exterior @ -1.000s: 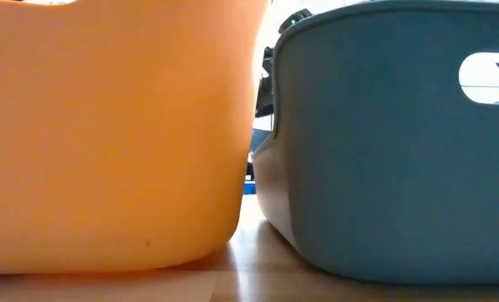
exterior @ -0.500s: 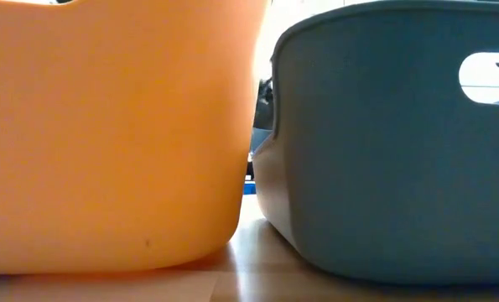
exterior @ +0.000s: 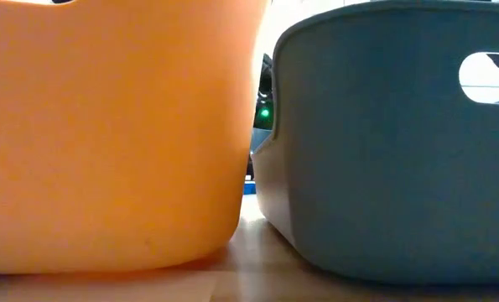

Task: Sort blocks
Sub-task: Put the blue game piece into the left transparent bin

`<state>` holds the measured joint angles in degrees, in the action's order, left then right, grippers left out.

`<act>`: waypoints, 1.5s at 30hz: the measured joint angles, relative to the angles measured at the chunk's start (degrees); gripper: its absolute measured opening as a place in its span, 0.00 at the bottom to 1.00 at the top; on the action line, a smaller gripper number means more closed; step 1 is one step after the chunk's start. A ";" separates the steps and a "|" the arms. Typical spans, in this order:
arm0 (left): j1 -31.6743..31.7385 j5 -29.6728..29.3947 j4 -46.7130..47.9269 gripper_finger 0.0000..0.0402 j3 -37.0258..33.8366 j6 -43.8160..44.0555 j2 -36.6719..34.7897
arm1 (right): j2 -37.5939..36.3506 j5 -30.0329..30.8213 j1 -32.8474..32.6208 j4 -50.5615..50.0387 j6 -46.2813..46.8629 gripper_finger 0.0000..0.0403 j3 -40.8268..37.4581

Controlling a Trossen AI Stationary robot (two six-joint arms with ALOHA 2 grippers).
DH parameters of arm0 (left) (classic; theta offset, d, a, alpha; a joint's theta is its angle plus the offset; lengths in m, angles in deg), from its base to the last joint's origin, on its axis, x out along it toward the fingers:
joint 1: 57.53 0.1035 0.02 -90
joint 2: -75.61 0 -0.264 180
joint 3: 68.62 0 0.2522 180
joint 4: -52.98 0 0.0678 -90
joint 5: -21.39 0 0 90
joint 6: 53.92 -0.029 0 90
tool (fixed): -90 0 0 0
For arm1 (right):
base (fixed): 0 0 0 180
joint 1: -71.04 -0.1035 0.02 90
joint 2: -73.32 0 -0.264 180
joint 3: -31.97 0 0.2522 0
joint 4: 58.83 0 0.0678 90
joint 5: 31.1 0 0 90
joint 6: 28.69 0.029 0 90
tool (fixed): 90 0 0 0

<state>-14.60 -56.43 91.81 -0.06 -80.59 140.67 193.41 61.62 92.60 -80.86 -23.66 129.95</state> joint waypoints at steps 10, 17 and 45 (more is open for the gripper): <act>-6.07 -3.06 0.04 0.54 0.00 1.66 -0.27 | -1.52 0.26 -1.79 -23.41 2.41 0.62 11.60; -6.68 -3.51 0.43 0.54 0.00 3.51 -0.27 | -2.92 -4.41 -1.24 -38.38 -16.43 0.62 24.52; -15.17 -5.21 -6.27 0.54 -12.15 16.30 -8.04 | 10.67 -1.27 -2.10 -29.84 6.45 0.62 27.79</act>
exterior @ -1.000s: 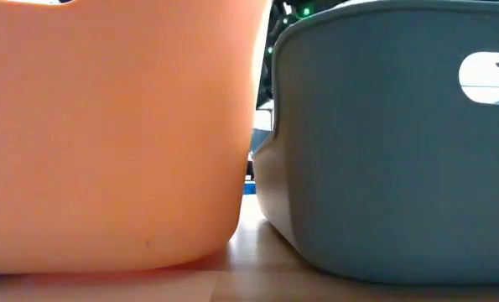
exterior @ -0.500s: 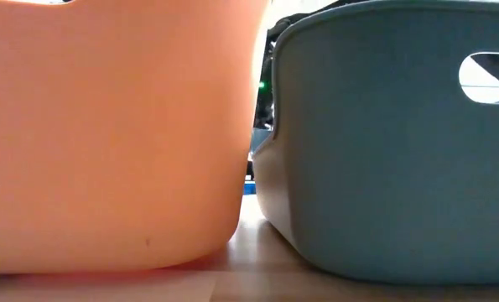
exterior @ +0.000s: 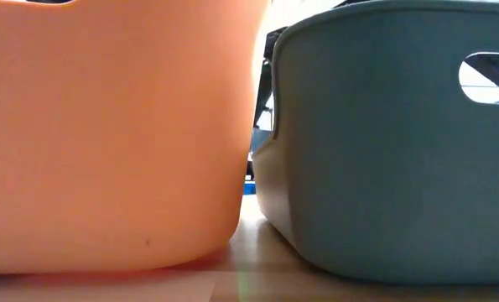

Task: Sort blocks
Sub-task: Put the blue game piece into the left transparent bin

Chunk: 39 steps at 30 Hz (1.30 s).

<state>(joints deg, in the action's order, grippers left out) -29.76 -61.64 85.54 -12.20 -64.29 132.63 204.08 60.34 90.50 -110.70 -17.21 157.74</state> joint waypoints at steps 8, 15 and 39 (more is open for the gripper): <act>-1.68 -1.96 -0.34 0.54 -3.73 2.97 -4.61 | -0.09 9.25 -0.67 2.89 10.92 0.62 -3.64; -4.05 -2.42 -1.09 0.54 -4.73 4.09 -5.44 | -0.12 12.83 -0.57 1.23 18.45 0.62 -4.21; -14.48 -6.27 -3.25 0.54 -4.70 6.99 -5.43 | 1.77 16.12 0.62 -6.02 60.28 0.54 -4.14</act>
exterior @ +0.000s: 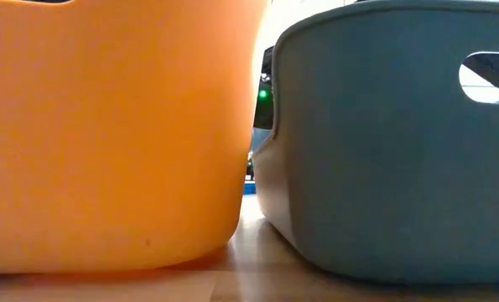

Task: Sort blocks
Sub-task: Put the blue game piece into the left transparent bin

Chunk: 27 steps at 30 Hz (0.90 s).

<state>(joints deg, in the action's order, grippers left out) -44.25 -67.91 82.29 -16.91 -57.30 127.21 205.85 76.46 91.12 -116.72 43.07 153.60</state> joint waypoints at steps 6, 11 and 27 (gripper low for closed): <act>0.00 -0.20 0.11 0.54 0.02 -0.02 -1.14 | 0.86 -3.66 0.71 -1.77 -1.57 0.54 0.07; 0.00 -0.95 0.05 0.54 0.02 -0.42 -2.70 | 1.71 -6.79 -1.35 -7.48 -4.69 0.54 0.21; 0.02 -2.68 0.48 0.54 0.07 -2.51 -5.13 | -3.61 -12.18 -4.28 -4.27 -46.85 0.54 1.29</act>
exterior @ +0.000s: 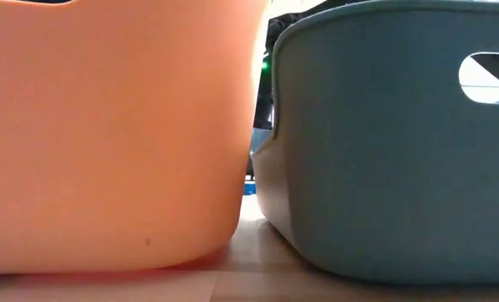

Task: Sort blocks
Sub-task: Put the blue game piece into the left transparent bin

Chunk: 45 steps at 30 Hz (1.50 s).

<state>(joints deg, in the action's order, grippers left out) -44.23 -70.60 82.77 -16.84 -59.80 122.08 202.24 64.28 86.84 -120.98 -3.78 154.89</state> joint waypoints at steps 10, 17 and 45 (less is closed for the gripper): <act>-0.65 0.10 0.05 0.54 0.00 0.94 0.00 | 0.72 4.83 0.83 0.93 -28.85 0.50 -0.07; -1.38 0.10 0.11 0.54 0.00 1.76 0.00 | 1.70 5.00 0.49 2.59 -30.81 0.44 -0.79; -1.44 -1.58 1.21 0.54 0.00 2.72 -0.01 | 1.73 -0.95 3.75 3.92 -24.77 0.42 -4.03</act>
<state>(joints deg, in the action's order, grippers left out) -45.67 -72.18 83.98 -16.84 -57.08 122.06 203.97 63.34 90.59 -117.06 -28.54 150.87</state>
